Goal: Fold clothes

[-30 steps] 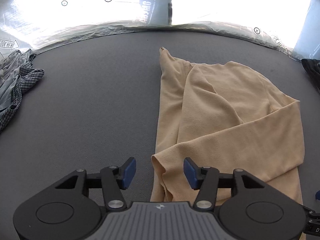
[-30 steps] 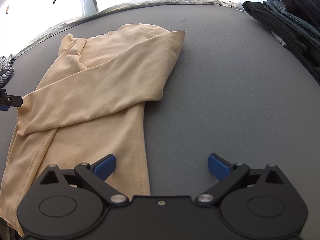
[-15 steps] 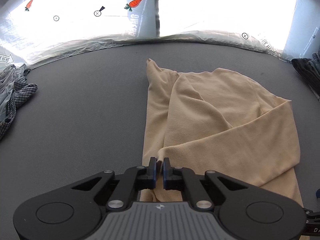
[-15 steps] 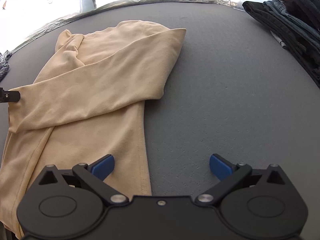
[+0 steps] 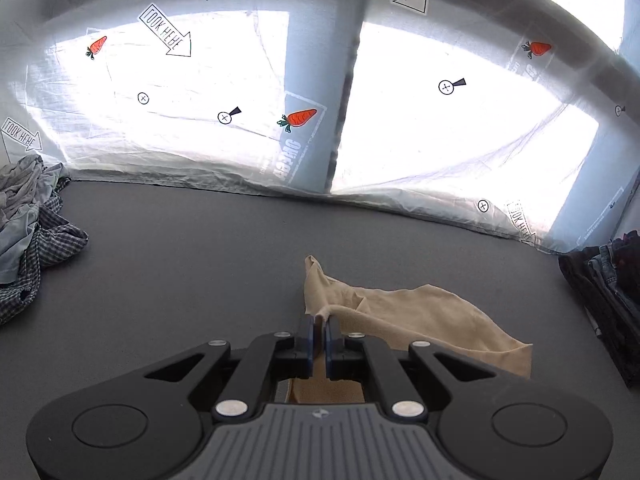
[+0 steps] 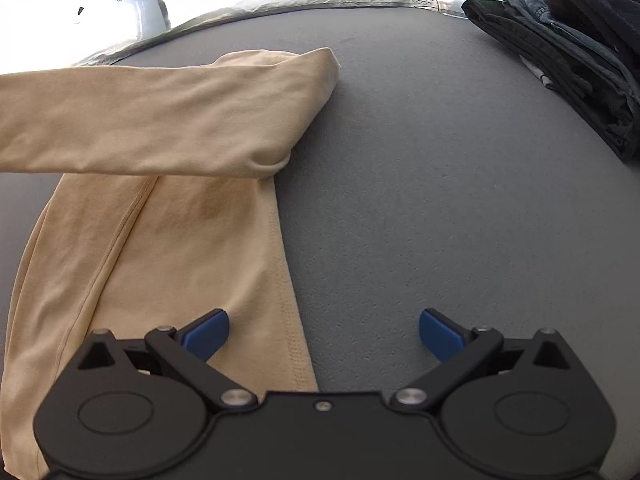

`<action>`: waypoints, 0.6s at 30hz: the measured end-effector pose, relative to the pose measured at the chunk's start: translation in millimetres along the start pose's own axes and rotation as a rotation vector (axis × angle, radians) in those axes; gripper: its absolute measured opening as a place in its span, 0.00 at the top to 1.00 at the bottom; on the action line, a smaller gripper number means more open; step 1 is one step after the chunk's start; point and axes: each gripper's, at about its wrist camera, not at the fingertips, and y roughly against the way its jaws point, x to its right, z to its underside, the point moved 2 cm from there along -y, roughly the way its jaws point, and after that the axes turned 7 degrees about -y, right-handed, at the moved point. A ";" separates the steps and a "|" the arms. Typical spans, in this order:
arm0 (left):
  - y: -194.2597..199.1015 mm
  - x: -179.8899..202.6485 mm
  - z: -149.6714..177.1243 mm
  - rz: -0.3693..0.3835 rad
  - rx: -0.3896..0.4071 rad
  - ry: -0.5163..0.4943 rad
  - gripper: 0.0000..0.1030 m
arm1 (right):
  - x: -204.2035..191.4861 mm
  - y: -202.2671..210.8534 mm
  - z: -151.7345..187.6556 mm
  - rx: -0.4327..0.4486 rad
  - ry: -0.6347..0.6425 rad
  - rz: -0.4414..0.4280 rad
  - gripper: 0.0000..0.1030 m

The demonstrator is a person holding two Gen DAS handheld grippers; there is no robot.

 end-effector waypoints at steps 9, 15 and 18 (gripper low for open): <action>10.3 -77.4 -35.2 -0.033 0.133 0.088 0.95 | -24.3 3.5 8.4 0.031 0.006 0.194 0.00; -6.5 -139.7 -40.4 -0.072 0.129 0.151 0.95 | -40.5 4.4 13.4 0.050 0.008 0.325 0.00; -17.1 -167.8 -45.5 -0.064 0.120 0.207 0.95 | -44.6 2.0 11.8 0.055 -0.025 0.370 0.00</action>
